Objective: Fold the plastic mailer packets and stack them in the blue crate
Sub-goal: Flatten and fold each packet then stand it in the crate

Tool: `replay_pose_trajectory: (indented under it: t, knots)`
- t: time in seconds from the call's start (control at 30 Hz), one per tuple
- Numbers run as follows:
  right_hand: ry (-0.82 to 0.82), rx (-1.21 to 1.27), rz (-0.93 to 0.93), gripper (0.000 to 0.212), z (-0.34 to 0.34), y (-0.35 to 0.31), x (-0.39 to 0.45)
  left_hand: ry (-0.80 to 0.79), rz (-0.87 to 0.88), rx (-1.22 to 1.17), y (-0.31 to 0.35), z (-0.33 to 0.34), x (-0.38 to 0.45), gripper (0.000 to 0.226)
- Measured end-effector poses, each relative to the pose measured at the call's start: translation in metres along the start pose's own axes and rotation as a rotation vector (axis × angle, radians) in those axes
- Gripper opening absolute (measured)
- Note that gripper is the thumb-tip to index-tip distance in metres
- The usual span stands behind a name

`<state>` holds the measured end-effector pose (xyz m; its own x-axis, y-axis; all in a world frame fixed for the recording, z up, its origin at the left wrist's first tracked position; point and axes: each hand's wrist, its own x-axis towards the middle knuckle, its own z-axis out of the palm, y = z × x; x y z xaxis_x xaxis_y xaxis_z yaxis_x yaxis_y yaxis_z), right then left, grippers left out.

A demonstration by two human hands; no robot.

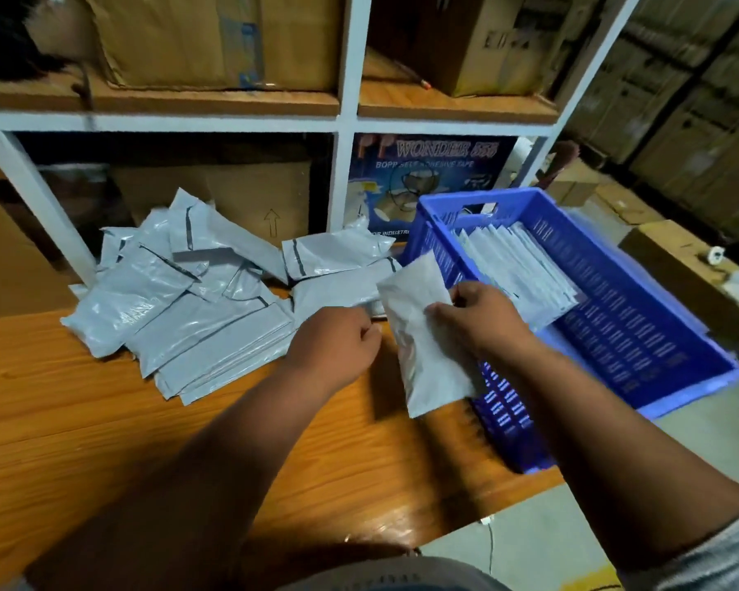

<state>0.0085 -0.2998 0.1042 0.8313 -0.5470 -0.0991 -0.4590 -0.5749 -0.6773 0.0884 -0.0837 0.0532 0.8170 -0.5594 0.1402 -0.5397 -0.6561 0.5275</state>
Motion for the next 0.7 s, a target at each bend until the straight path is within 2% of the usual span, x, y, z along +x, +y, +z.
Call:
replay_pose_trajectory:
  t: [0.17,0.27,0.37,0.47,0.63,0.7]
  knots:
    - [0.158,-0.004,-0.135,0.039,-0.086,0.000,0.048,-0.007,-0.039,0.005,0.062,0.000,0.050,0.039]
    - [0.257,-0.111,-0.180,0.037,-0.134,0.016,0.083,-0.016,-0.069,0.030,0.088,0.005,0.074,0.042]
    - [0.258,-0.258,-0.200,0.035,-0.160,0.038,0.122,-0.003,-0.109,0.080,0.107,0.013,0.091,0.043]
    - [0.175,-0.333,-0.212,0.030,-0.150,0.058,0.153,-0.006,-0.179,0.131,0.114,0.025,0.097,0.042]
    - [-0.020,-0.417,-0.320,0.026,-0.089,0.069,0.181,-0.058,-0.281,0.206,0.113,0.039,0.097,0.040]
    - [-0.069,-0.442,-0.322,0.015,-0.064,0.072,0.187,-0.058,-0.319,0.236,0.111,0.041,0.096,0.040]
